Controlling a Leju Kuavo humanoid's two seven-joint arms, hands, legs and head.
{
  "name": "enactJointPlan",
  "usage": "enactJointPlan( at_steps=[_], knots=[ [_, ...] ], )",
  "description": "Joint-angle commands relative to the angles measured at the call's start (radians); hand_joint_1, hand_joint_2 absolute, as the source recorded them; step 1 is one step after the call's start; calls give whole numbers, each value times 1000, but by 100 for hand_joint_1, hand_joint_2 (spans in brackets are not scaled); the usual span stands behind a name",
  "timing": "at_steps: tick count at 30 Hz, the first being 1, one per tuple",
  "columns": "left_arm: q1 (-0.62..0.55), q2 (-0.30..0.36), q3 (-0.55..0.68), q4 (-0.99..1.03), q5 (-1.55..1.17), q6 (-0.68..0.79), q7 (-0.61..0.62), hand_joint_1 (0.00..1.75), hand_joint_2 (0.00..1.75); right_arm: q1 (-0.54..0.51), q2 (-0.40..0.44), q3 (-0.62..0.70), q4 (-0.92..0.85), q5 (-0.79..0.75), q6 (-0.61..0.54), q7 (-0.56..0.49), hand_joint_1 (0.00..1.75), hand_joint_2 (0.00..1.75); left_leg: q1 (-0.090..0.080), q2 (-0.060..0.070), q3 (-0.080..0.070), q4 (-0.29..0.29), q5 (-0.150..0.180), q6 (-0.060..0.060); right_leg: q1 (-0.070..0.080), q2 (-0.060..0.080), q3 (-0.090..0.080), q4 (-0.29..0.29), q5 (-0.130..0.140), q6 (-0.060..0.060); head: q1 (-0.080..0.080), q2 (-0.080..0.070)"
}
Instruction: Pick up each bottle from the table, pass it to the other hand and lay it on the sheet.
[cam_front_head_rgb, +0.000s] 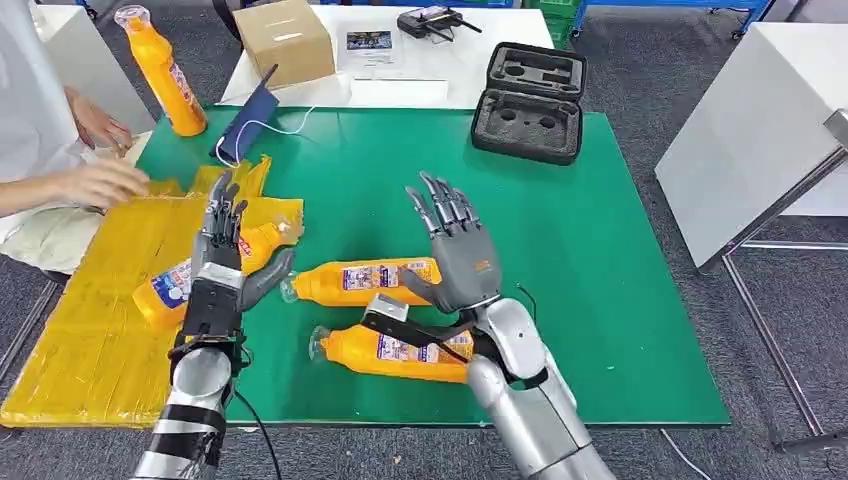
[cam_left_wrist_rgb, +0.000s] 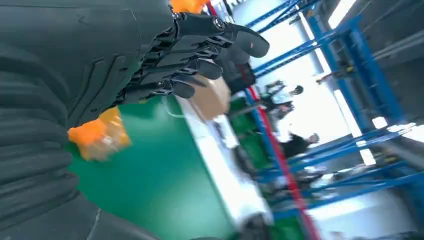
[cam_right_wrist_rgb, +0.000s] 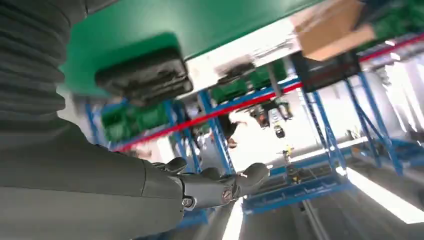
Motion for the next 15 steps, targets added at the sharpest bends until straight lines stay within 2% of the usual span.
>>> enactJointPlan(
  at_steps=[1,3,8,15],
  knots=[
    [9,-40,-11,-92,53,-43,-7,0,175,-180,0,73,302,56,28,27,0,175,1,1,3,0,-1,-1,1,1,3,0,-1,-1,0,0],
    [-2,-45,-19,-76,75,-57,-14,0,175,-213,14,82,377,74,19,34,0,175,1,2,3,0,-1,-1,0,3,3,0,-1,-1,0,0],
    [-3,-46,-23,-70,75,-58,-14,0,175,-217,23,85,402,85,1,43,0,175,1,1,5,0,-1,-1,1,2,5,0,-2,-2,0,0],
    [-12,-42,-48,-61,100,-69,-33,0,175,-220,68,73,568,18,38,25,0,175,1,1,5,0,-1,-1,1,1,5,-1,-1,-2,0,0]
  ],
)
